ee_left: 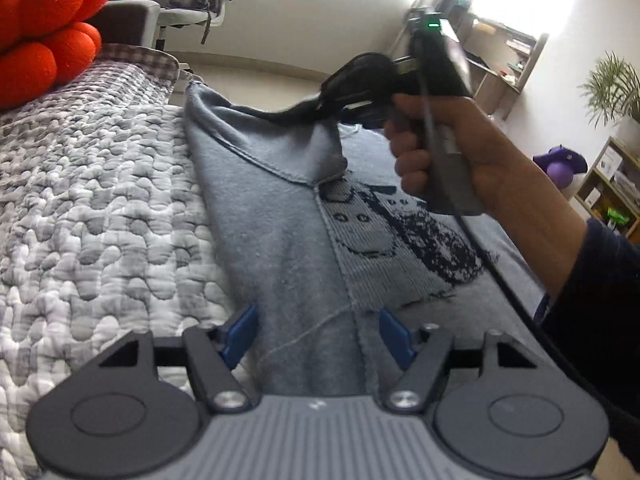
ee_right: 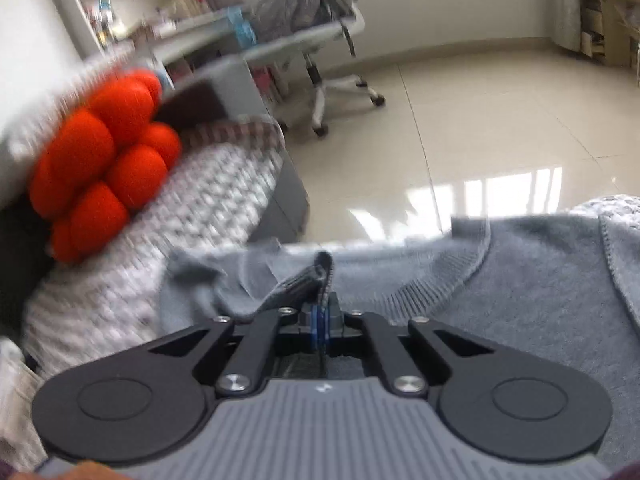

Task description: Fold clothes

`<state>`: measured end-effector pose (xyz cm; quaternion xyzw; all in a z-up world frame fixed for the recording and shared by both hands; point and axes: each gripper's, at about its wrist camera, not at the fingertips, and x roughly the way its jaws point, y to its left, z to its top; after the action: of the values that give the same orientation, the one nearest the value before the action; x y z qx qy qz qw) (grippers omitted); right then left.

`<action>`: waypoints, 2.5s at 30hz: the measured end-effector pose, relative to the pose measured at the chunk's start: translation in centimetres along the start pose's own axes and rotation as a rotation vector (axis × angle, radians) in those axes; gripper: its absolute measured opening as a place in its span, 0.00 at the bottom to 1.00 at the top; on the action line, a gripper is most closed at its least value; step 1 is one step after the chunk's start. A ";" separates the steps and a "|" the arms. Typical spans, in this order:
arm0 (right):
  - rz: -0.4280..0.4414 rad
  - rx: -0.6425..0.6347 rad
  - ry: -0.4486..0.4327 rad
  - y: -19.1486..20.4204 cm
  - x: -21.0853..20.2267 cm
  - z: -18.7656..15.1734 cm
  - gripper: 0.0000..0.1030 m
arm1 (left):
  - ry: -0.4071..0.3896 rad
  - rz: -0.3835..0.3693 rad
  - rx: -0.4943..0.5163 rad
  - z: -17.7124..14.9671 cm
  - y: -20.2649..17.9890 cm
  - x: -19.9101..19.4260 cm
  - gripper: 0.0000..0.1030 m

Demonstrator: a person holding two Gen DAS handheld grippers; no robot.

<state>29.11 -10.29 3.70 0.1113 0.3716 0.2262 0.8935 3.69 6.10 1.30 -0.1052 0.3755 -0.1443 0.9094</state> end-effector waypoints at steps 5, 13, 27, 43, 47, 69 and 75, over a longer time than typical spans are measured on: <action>-0.013 0.012 0.011 -0.8 0.7 -0.7 0.03 | 0.002 -0.046 -0.022 -0.7 0.1 -1.0 0.69; -0.010 -0.043 0.009 0.2 0.7 0.2 0.03 | 0.005 -0.059 -0.026 -0.8 -0.2 -1.0 0.70; 0.000 -0.008 0.000 -2.6 -6.8 -3.5 0.48 | -0.062 0.014 -0.105 -0.7 2.4 -5.7 0.70; 0.551 -0.234 0.373 4.6 -20.2 -20.9 0.48 | -0.146 0.155 -0.168 -2.3 3.1 -12.8 0.70; 0.522 -0.236 0.316 6.0 -21.3 -19.3 0.48 | -0.176 0.236 -0.176 -2.6 3.4 -13.3 0.70; 0.205 -0.462 0.175 5.7 -33.3 -23.9 0.43 | -0.143 0.524 -0.058 -0.7 2.5 -17.5 0.73; 0.267 -0.345 0.163 8.3 -26.6 -27.5 0.36 | -0.107 0.516 -0.090 -3.7 6.0 -14.3 0.72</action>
<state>-9.72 -15.14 3.82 -0.0136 0.3802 0.4106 0.8287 -7.53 16.34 6.26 -0.0536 0.3475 0.1150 0.9291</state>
